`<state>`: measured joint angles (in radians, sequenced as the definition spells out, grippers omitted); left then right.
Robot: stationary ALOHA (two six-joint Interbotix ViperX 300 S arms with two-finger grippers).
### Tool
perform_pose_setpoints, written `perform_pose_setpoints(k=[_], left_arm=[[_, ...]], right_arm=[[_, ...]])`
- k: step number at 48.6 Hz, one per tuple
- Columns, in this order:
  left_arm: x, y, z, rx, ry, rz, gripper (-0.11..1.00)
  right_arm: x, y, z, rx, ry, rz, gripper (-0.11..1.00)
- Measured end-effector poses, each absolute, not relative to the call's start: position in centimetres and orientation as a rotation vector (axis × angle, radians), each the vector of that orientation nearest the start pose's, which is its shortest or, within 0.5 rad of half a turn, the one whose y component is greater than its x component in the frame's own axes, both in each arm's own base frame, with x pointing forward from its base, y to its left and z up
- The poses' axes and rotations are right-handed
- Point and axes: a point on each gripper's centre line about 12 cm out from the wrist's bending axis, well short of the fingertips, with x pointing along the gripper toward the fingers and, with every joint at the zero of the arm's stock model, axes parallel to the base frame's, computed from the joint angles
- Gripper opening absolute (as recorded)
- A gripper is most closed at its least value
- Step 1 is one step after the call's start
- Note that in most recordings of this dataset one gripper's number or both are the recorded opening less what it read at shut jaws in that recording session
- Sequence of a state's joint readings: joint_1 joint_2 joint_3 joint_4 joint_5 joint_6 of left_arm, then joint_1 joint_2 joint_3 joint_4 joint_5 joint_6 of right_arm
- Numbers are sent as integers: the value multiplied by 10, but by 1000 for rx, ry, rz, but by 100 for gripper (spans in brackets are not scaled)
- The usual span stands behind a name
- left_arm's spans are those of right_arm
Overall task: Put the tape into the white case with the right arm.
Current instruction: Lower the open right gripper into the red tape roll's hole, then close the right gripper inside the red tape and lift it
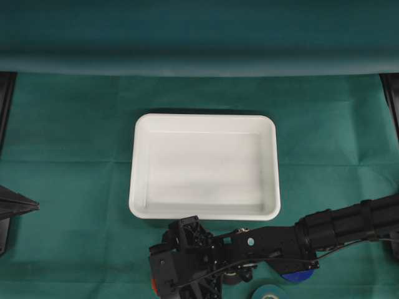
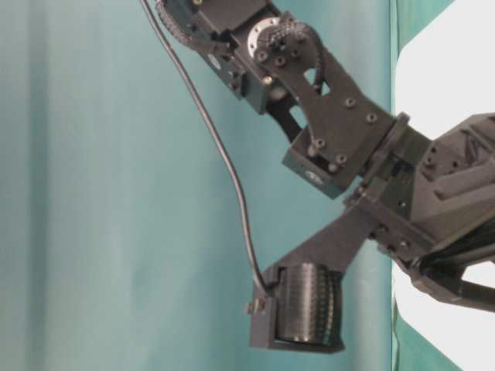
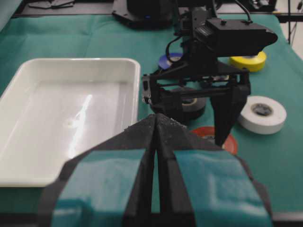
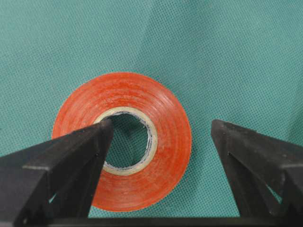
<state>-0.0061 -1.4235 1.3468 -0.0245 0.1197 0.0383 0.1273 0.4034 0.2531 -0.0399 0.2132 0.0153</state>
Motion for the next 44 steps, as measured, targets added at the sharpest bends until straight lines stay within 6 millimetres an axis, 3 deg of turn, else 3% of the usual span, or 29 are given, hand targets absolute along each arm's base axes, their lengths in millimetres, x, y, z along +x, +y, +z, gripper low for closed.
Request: perform_pose_setpoints(k=[10, 14, 35, 44], left_arm=[[129, -1, 248, 14, 43, -9, 0], [129, -1, 248, 14, 43, -9, 0], [129, -1, 248, 14, 43, -9, 0], [129, -1, 248, 14, 43, -8, 0]], right_arm=[[481, 62, 104, -99, 882, 127, 16], [479, 61, 102, -98, 907, 124, 4], [476, 58, 101, -105, 934, 122, 2], [471, 57, 115, -107, 956, 118, 1]])
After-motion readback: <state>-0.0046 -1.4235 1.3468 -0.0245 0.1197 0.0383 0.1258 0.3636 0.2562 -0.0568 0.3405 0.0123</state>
